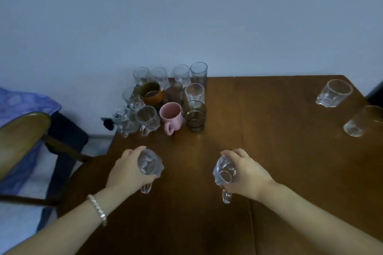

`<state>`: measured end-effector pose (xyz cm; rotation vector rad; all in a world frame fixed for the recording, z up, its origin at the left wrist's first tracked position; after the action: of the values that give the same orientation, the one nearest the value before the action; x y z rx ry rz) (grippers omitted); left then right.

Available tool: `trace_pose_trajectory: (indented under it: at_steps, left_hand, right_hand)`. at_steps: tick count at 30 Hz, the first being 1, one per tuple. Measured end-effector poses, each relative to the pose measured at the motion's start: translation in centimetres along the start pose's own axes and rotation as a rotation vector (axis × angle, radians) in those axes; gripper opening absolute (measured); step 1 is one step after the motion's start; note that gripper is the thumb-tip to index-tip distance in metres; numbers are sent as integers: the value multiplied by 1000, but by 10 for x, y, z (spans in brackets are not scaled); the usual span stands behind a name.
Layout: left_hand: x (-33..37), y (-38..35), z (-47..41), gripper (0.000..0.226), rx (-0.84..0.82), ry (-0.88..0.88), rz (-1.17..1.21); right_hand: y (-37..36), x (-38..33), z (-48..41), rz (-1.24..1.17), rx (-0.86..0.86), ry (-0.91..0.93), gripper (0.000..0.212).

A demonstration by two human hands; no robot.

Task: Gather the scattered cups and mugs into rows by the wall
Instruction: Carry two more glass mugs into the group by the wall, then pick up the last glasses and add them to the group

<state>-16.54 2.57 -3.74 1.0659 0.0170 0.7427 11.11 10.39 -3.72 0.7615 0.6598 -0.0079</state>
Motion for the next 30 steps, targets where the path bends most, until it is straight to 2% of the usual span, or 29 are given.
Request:
trace_pose_trajectory:
  at_steps: [4,8,14,23,30]
  left_hand:
    - [-66,27,-31,89,18,51,11]
    - [-99,40,-60,87,26,77,42]
    - [-114,45,-90,86,-9,35,84]
    - [-119,47,-109,89,-45,7,41]
    - [-111,44,-99,93,-65,10,-32]
  right_hand:
    - [-39,-57,-28,-9,-31,-30,86]
    - [-64,-98,-55,-6,-49,-75,96]
    - [-78,-149,-101,27,-70,-97,87]
    - [-88,-199,-188,130,-82,-126,89]
    - [-90,-185,-181,63,-106,-84,120]
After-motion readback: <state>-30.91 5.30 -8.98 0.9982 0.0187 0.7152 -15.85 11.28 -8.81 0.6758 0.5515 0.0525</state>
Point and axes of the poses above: each hand's wrist, its own z-axis away from the middle knuckle, its own y-axis out of the back of the hand, x = y × z, the point moved 1 cm from there along -z, towards the middle knuckle, and after that the axes turned 12 degrees about -x, right-handed, at the moved point
